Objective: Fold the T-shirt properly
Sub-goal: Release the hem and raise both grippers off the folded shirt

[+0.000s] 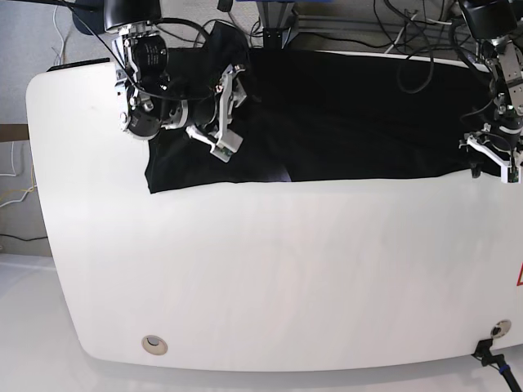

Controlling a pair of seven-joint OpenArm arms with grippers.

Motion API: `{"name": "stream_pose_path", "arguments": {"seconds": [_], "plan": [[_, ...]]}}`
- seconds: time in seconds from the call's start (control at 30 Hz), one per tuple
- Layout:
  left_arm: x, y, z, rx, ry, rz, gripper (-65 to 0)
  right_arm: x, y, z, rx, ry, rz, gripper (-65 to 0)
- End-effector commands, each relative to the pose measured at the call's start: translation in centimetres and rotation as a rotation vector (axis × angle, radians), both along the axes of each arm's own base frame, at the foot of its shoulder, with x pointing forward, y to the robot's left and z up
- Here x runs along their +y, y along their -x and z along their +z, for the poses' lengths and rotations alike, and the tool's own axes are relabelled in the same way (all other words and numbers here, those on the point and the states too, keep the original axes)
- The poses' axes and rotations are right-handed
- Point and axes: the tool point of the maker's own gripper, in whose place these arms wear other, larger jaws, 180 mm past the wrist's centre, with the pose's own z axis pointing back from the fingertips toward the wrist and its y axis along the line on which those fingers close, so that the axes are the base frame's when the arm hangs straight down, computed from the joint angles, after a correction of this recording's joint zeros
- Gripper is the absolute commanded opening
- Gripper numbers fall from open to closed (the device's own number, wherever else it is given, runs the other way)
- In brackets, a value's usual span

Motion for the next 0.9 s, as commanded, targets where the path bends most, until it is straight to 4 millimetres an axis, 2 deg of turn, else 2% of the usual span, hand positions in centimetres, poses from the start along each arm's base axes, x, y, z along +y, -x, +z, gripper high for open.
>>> {"name": "stream_pose_path", "arguments": {"seconds": [0.0, 0.17, 0.33, 0.4, 0.5, 0.63, 0.7, 0.77, 0.83, 0.87], "plan": [[0.7, -1.0, 2.0, -0.056, -0.025, -0.004, -18.9, 0.9, -0.2, 1.9, -0.02, -0.099, 0.006, -30.2], [0.7, -1.1, 2.0, -0.058, -0.025, -0.004, -18.9, 3.4, 1.8, 4.7, 0.047, -0.296, 0.081, -30.2], [0.7, -1.4, 2.2, -0.065, -0.023, -0.001, -18.9, 3.2, 1.4, 5.1, 0.036, -0.308, 0.079, -30.0], [0.7, -1.5, 2.4, -0.07, -0.025, -0.004, -18.9, 2.6, -0.1, 5.5, 0.007, -0.298, 0.056, -30.0], [0.3, -1.9, 3.3, -0.093, -0.031, -0.017, -18.9, -0.1, -3.2, 5.1, -0.016, -0.257, -0.029, -30.0], [-3.9, -3.4, 4.8, -0.145, -0.034, -0.119, -19.0, -4.5, -7.3, 3.7, -0.093, -0.085, -0.161, -30.3], [-5.5, -2.3, 5.1, -0.138, -0.051, -0.168, -19.9, -5.3, -8.1, 3.6, -0.137, -0.018, -0.176, -33.6], [-7.2, -1.5, 5.7, -0.157, -0.049, -0.198, -29.9, -5.4, -8.5, 3.9, -0.178, -0.014, -0.203, -46.4], [-8.5, -1.0, 6.1, -0.177, -0.036, -0.204, -46.2, -5.5, -8.0, 3.3, -0.179, -0.009, -0.225, -65.0], [-8.4, -0.2, 6.0, -0.173, -0.036, -0.194, -53.7, -5.6, -7.7, 3.0, -0.182, -0.003, -0.232, -65.0]]}}
